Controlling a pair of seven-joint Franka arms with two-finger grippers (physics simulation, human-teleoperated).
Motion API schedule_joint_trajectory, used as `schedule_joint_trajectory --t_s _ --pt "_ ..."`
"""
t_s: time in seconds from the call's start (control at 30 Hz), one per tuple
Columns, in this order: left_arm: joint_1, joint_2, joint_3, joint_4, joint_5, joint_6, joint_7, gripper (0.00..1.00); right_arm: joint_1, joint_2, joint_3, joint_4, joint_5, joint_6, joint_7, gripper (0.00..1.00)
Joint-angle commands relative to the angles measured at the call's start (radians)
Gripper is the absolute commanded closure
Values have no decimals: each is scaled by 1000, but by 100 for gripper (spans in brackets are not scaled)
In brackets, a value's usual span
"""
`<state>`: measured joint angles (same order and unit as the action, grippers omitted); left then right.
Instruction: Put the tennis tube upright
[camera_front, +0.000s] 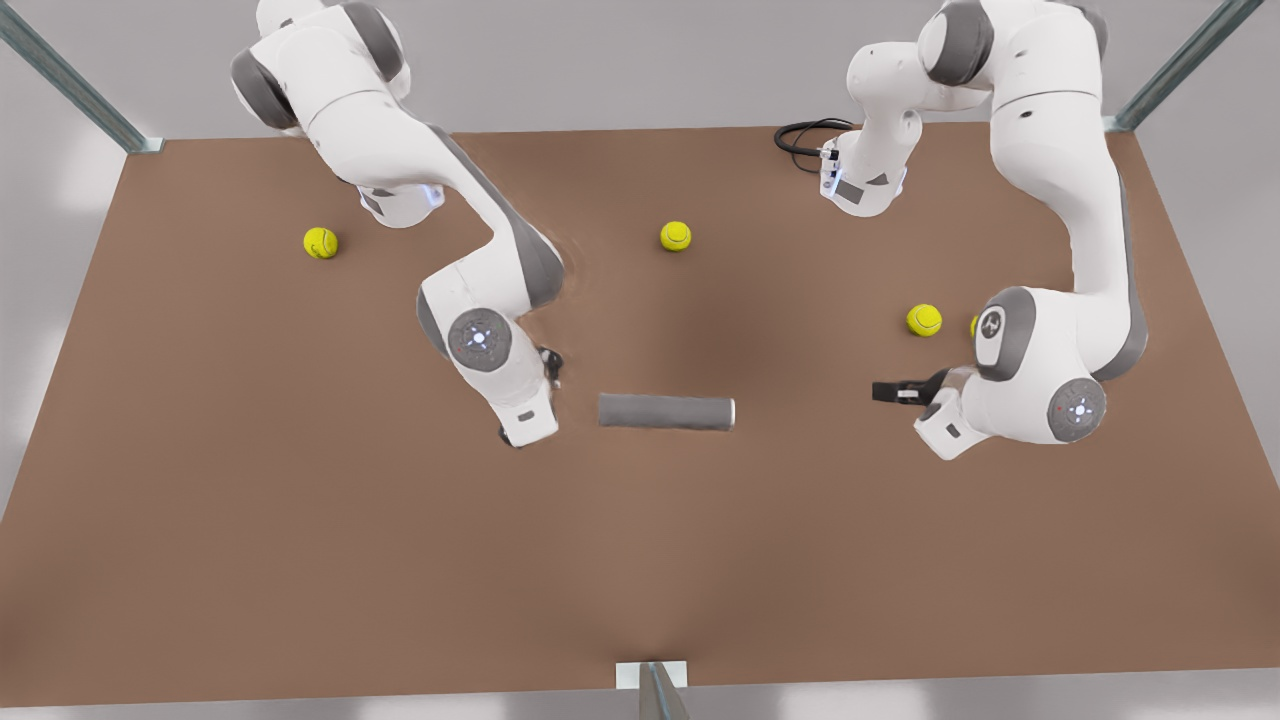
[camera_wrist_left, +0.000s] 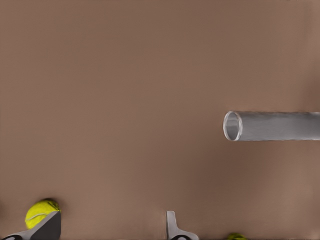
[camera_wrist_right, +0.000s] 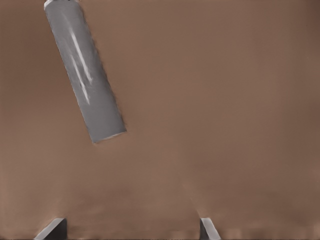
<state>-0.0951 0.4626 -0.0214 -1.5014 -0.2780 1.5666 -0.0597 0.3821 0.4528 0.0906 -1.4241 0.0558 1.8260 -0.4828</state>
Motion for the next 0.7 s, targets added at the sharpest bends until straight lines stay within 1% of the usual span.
schedule_joint_trajectory --t_s 0.0,0.03,0.07,0.1,0.13,0.17,0.23,0.27,0.37,0.47,0.5,0.53,0.63,0.67 --pt "0 4 1 -25 -340 29 4 0 -32 -14 0 -1 1 -30 90 0" --pt "2 21 1 -75 -458 82 27 0 -97 -51 0 -6 1 -109 381 0" --pt "25 60 0 -85 -539 82 113 0 -167 -94 0 -45 -13 -108 532 0" --pt "37 93 0 -138 -664 82 271 0 -299 -178 -6 -91 -31 -105 558 0" --pt "55 134 0 -151 -716 81 397 0 -374 -232 -6 -92 -80 -114 561 0" --pt "77 178 -2 -151 -757 73 525 0 -410 -232 -11 -50 -80 -152 563 0" --pt "87 240 -9 -151 -820 58 719 0 -460 -226 -11 -42 -73 -211 555 0" --pt "86 248 -25 -151 -857 61 759 0 -471 -221 -9 -35 -83 -243 546 0" --pt "40 240 -25 -152 -897 131 761 0 -476 -221 -9 -35 -82 -248 549 0" --pt "20 243 -26 -206 -911 197 761 0 -516 -217 -11 -33 -85 -248 547 0" --pt "11 243 -25 -232 -955 214 761 0 -525 -217 -9 -33 -83 -248 552 0" --pt "11 242 -26 -246 -957 217 761 0 -526 -215 -9 -33 -70 -248 552 0" --pt "-3 196 -26 -341 -987 276 767 0 -526 -215 -11 -33 -76 -241 560 0" --pt "-6 189 -37 -370 -1009 306 790 0 -552 -215 -11 -33 -70 -240 560 0"
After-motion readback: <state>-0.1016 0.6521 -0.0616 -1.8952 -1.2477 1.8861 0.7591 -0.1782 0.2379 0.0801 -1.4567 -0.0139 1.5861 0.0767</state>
